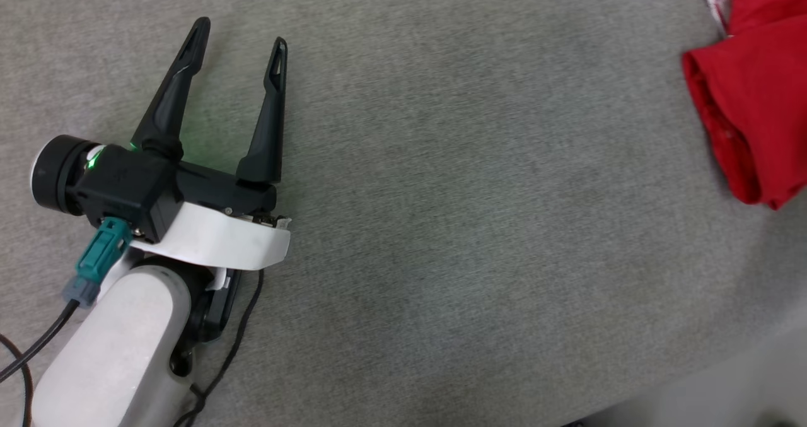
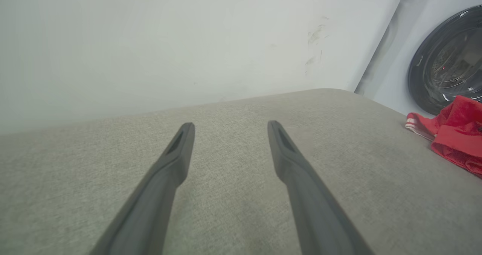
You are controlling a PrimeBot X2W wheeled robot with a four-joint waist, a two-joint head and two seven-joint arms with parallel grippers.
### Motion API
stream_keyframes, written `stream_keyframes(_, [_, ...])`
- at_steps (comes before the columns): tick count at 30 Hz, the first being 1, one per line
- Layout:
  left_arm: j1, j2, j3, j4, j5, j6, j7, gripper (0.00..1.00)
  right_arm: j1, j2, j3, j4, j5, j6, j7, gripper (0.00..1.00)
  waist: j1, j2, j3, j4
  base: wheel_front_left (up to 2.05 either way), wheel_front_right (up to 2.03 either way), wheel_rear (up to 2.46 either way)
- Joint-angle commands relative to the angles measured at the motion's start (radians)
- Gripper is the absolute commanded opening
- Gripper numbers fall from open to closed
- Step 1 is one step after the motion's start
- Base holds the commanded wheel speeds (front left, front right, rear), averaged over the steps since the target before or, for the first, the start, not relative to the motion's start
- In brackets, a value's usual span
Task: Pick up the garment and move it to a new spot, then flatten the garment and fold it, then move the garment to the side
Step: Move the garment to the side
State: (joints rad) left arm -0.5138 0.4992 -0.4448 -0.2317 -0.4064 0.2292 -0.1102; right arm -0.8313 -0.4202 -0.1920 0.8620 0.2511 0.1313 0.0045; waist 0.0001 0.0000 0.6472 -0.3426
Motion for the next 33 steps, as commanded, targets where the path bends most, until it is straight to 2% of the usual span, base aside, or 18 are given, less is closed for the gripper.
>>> stream_keyframes(1, [-0.009,-0.002,0.0,0.003,0.002,-0.001,-0.007,1.0,-0.012,0.005,-0.013,0.022,-0.022,-0.001,-0.025,1.0,-0.0001,0.0,0.009,0.015,0.0,0.0,0.0])
stream_keyframes(8, [0.012,-0.024,-0.015,0.033,-0.015,-0.009,-0.037,1.0,0.003,-0.018,-0.092,0.108,-0.092,-0.001,-0.11,1.0,-0.0001,0.0,-0.046,0.033,0.0,0.0,0.0])
stream_keyframes(15, [0.069,-0.054,-0.017,0.092,-0.047,-0.004,-0.084,1.0,0.066,-0.027,-0.089,0.073,-0.121,-0.001,-0.14,1.0,-0.0001,0.0,-0.161,0.051,0.0,0.0,0.0])
stream_keyframes(22, [0.192,-0.082,0.012,0.145,-0.097,0.025,-0.127,1.0,0.236,0.03,-0.006,-0.114,-0.077,-0.001,-0.129,1.0,-0.0001,0.0,-0.321,0.082,0.0,0.0,0.0])
stream_keyframes(27, [0.28,-0.095,0.044,0.167,-0.124,0.054,-0.14,1.0,0.405,0.093,0.035,-0.296,-0.02,-0.001,-0.088,1.0,-0.0001,0.0,-0.414,0.117,0.0,0.0,0.0])
stream_keyframes(33, [0.363,-0.115,0.072,0.198,-0.152,0.064,-0.149,1.0,0.562,0.175,0.082,-0.487,0.02,-0.001,-0.045,1.0,-0.0001,0.0,-0.496,0.179,0.0,0.0,0.0])
